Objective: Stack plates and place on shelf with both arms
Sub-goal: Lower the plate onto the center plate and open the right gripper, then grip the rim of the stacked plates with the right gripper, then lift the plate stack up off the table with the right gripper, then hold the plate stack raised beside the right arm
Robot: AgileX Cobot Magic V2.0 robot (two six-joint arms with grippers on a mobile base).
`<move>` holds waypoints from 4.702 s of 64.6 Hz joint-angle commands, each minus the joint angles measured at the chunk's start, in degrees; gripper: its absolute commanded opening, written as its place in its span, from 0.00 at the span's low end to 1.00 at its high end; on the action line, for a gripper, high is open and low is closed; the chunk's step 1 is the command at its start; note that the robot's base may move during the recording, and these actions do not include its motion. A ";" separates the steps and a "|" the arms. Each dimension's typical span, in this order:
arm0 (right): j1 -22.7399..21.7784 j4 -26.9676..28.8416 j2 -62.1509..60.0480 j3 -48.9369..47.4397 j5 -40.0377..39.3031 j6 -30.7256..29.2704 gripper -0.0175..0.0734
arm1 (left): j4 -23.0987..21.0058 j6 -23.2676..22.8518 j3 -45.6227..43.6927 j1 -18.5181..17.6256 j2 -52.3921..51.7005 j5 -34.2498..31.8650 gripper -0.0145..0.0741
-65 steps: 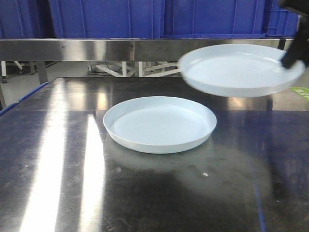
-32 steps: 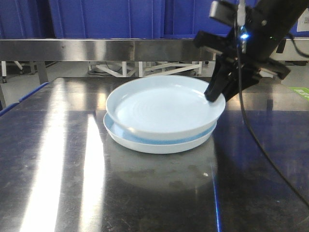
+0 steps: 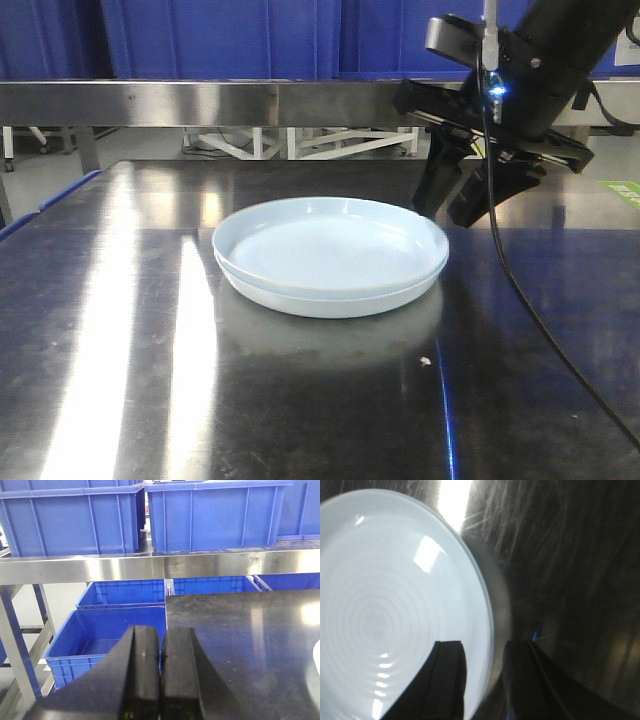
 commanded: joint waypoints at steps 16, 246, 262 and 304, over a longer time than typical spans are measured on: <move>0.39 0.18 -2.59 -0.73 -1.37 -0.11 0.59 | -0.18 -0.16 -1.61 0.06 0.37 -4.95 0.26; -9.66 -17.71 -84.53 56.49 -42.77 5.44 0.26 | -0.18 -0.16 -1.61 0.06 0.37 -4.95 0.26; -9.66 -17.71 -84.53 56.49 -42.71 5.44 0.26 | -0.18 -0.16 -1.61 0.06 0.37 -4.95 0.26; -9.66 -17.71 -84.53 56.49 -42.71 5.44 0.26 | -0.18 -0.16 -1.61 0.06 0.37 -4.95 0.26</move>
